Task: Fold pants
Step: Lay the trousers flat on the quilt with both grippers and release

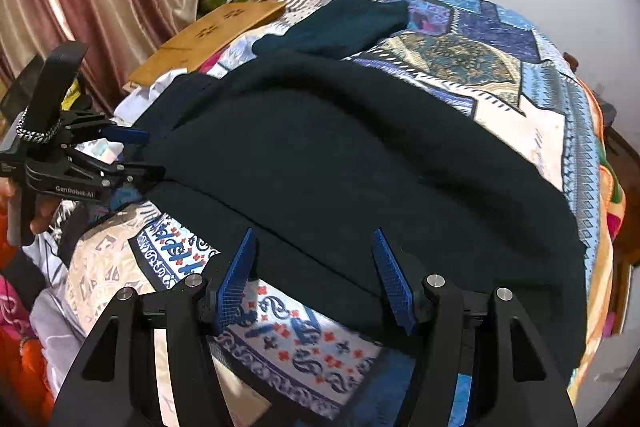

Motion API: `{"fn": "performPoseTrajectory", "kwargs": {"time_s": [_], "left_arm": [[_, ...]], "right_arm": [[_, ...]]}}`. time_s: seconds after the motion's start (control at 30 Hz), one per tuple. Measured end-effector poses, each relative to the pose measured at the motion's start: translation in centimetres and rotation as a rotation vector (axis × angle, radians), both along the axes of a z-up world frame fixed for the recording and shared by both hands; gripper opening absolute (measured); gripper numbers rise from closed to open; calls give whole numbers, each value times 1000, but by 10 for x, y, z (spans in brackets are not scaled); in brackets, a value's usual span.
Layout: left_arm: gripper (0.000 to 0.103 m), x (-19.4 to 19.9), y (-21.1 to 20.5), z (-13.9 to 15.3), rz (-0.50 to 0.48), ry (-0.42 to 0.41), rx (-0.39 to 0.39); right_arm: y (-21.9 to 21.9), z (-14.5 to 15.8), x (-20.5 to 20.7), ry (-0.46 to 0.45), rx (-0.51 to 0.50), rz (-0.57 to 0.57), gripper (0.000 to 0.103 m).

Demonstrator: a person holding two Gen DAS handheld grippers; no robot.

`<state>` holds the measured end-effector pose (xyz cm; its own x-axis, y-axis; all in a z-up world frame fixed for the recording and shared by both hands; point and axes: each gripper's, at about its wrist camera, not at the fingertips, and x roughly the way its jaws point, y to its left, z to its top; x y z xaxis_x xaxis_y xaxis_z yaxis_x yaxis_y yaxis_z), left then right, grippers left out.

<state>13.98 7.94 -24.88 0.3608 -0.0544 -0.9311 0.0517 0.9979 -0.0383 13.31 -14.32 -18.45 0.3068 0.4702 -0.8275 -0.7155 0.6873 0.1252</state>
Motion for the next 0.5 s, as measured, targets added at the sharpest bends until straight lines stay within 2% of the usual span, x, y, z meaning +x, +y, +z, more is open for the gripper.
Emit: {"fn": "performPoseTrajectory", "kwargs": {"time_s": [0.07, 0.2, 0.33, 0.37, 0.5], "left_arm": [[70, -1, -3, -1, 3, -8, 4], [70, 2, -5, -3, 5, -4, -6], [70, 9, -10, -3, -12, -7, -24], [70, 9, -14, -1, -29, -12, -31], [71, 7, -29, 1, -72, -46, 47]], "right_arm": [[0, -1, 2, 8, 13, -2, 57], [4, -5, 6, 4, 22, -9, 46], [9, -4, 7, 2, 46, -9, 24], [11, -4, 7, 13, 54, 8, 21], [13, -3, 6, 10, 66, 6, 12]]}}
